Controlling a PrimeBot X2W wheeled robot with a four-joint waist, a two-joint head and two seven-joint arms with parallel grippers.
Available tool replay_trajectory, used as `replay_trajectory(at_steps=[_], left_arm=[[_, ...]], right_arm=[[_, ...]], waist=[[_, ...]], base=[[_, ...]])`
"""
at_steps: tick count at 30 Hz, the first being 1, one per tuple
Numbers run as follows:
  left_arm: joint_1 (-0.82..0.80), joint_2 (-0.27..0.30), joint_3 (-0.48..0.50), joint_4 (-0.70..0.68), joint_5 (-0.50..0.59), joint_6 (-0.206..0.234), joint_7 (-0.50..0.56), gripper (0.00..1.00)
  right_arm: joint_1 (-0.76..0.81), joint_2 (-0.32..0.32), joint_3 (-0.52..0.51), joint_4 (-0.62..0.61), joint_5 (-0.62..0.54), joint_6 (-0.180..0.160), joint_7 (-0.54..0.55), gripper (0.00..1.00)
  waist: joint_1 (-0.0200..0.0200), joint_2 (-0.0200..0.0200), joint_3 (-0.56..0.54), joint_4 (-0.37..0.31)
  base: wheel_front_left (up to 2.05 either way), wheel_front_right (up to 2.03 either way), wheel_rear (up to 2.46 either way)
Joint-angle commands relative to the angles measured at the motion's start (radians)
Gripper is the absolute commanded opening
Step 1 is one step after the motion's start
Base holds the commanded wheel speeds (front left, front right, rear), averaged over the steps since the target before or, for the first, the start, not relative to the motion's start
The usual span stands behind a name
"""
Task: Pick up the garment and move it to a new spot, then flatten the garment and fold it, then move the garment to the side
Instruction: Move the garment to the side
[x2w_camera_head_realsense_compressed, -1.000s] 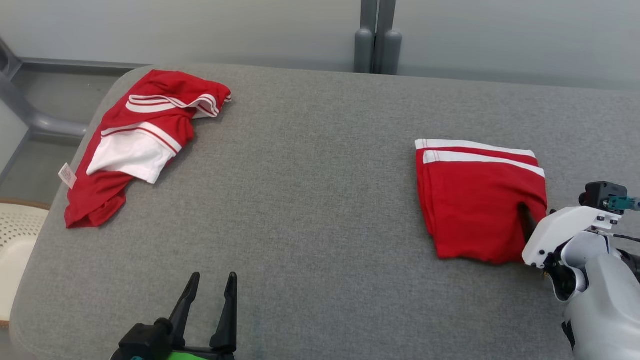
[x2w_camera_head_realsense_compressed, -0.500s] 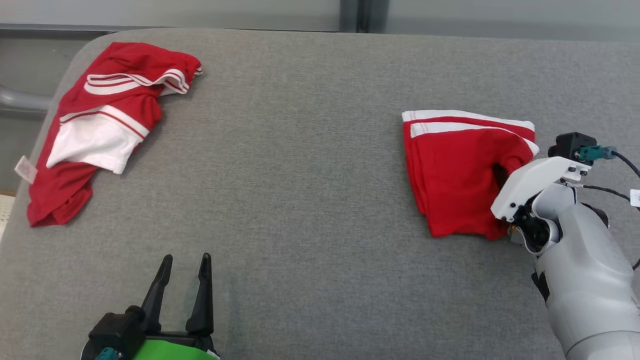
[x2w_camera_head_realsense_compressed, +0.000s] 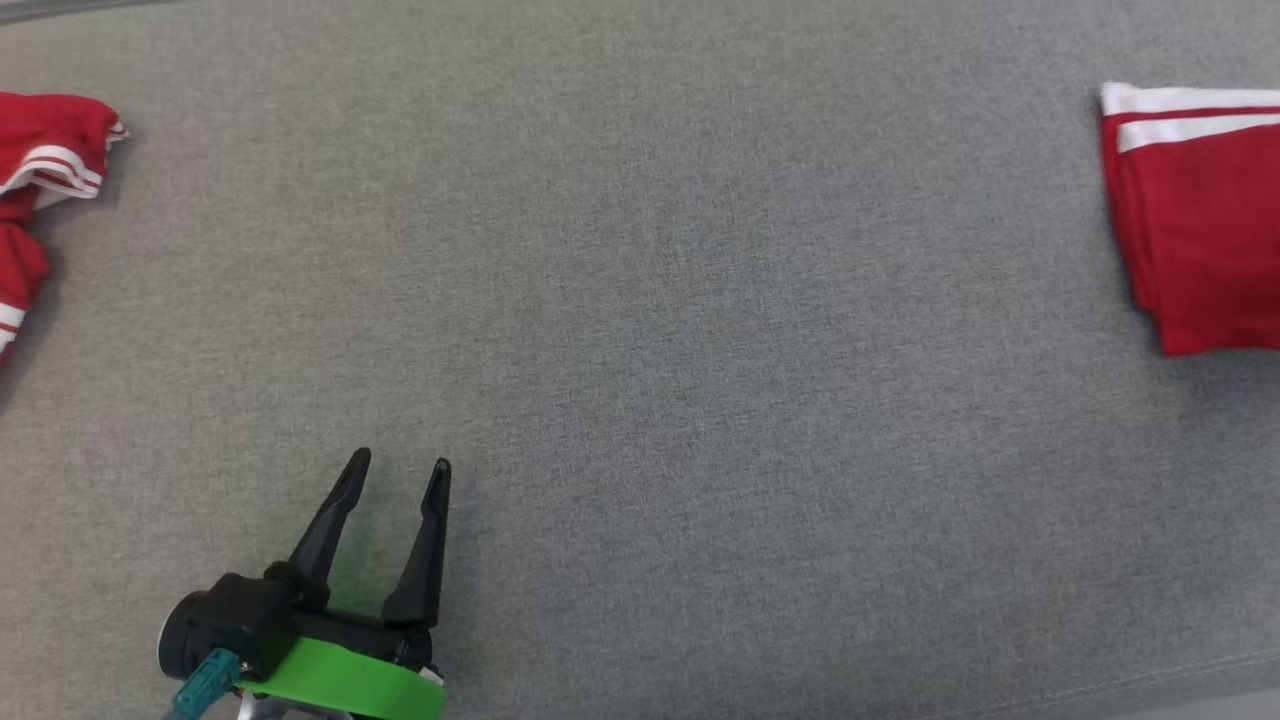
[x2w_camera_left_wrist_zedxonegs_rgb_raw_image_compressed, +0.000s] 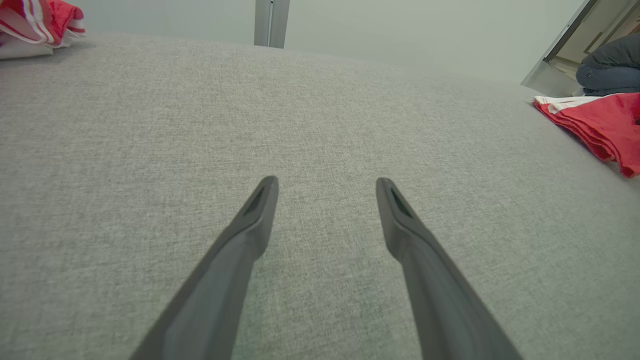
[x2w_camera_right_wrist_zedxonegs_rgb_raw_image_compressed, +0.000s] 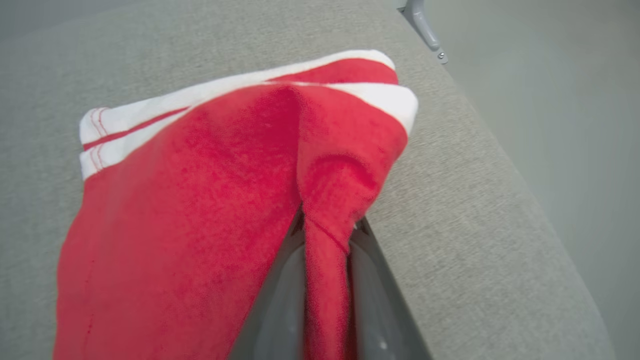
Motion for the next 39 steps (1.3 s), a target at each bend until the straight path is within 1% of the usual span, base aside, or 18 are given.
replay_trajectory(at_steps=[1,5,7,8,9,10,14,16,18,20,22,26,30,34,37,39], left_arm=[[-0.008,0.014,0.011,-0.008,-0.007,0.0,0.0,1.0],[0.014,0.031,0.041,-0.011,-0.015,0.0,0.0,1.0],[0.023,0.033,0.053,-0.014,-0.022,0.0,0.0,1.0],[0.024,0.033,0.058,-0.015,-0.024,0.0,0.0,1.0],[0.023,0.032,0.061,-0.016,-0.025,0.0,0.0,1.0],[0.02,0.028,0.067,-0.017,-0.026,0.0,0.001,1.0],[0.017,0.014,0.08,-0.017,-0.027,0.001,0.001,1.0],[0.019,0.008,0.089,-0.012,-0.026,0.001,0.001,1.0],[0.016,0.001,0.093,-0.007,-0.03,0.001,0.002,1.0],[0.018,-0.007,0.098,0.0,-0.033,0.001,0.001,1.0],[0.019,-0.015,0.101,0.004,-0.035,0.001,0.001,1.0],[0.028,-0.038,0.106,0.021,-0.034,0.001,0.0,1.0],[0.064,-0.059,0.121,0.042,-0.027,0.001,0.0,1.0],[0.098,-0.076,0.139,0.051,-0.012,0.001,0.0,1.0],[0.128,-0.09,0.162,0.058,0.006,0.001,0.0,1.0],[0.145,-0.1,0.179,0.063,0.018,0.001,0.0,1.0]], right_arm=[[-0.034,-0.02,-0.02,-0.012,-0.032,0.0,0.006,0.0],[-0.095,-0.069,-0.076,-0.021,-0.157,0.0,0.011,0.0],[-0.118,-0.083,-0.105,-0.021,-0.22,0.0,0.006,0.0],[-0.133,-0.087,-0.127,-0.019,-0.251,0.0,0.004,0.3],[-0.142,-0.088,-0.145,-0.018,-0.281,0.0,0.005,0.51],[-0.15,-0.086,-0.169,-0.016,-0.317,0.0,0.008,1.0],[-0.171,-0.071,-0.236,-0.038,-0.451,0.0,0.031,1.0],[-0.18,-0.056,-0.248,-0.064,-0.497,0.0,0.038,1.0],[-0.182,-0.035,-0.242,-0.103,-0.522,0.0,0.007,1.0],[-0.164,-0.007,-0.226,-0.132,-0.515,0.0,-0.022,1.0],[-0.13,-0.007,-0.196,-0.162,-0.53,-0.001,-0.03,1.0],[-0.052,0.03,-0.163,-0.237,-0.485,-0.001,-0.093,1.0],[0.078,0.099,-0.116,-0.33,-0.407,-0.001,-0.183,1.0],[0.247,0.158,-0.07,-0.429,-0.329,-0.001,-0.296,1.0],[0.404,0.198,-0.038,-0.49,-0.274,0.0,-0.405,1.0],[0.501,0.244,-0.03,-0.511,-0.224,0.0,-0.465,1.0]], waist=[[-0.0001,-0.0001,0.109,-0.007],[-0.0001,-0.0001,0.136,0.022],[-0.0001,-0.0001,0.142,0.033],[-0.0001,-0.0001,0.147,0.038],[-0.0001,-0.0001,0.152,0.042],[-0.0001,-0.0001,0.157,0.045],[-0.0001,-0.0001,0.157,0.044],[-0.0001,-0.0001,0.15,0.035],[-0.0001,-0.0001,0.132,0.027],[-0.0001,-0.0001,0.098,0.022],[-0.0001,-0.0001,0.068,0.018],[-0.0001,-0.0001,-0.022,0.016],[-0.0001,-0.0001,-0.127,0.016],[-0.0001,-0.0001,-0.229,0.033],[-0.0001,-0.0001,-0.302,0.06],[-0.0001,-0.0001,-0.345,0.077]], base=[[0.0,0.0,0.0],[0.0,0.0,0.0],[0.0,0.0,0.0],[0.0,0.0,0.0],[0.0,0.0,0.0],[0.0,0.0,0.0],[0.0,0.0,0.0],[0.0,0.0,0.0],[0.0,0.0,0.0],[0.0,0.0,0.0],[0.0,0.0,0.0],[0.0,0.0,0.0],[0.0,0.0,0.0],[0.0,0.0,0.0],[0.0,0.0,0.0],[0.0,0.0,0.0]])
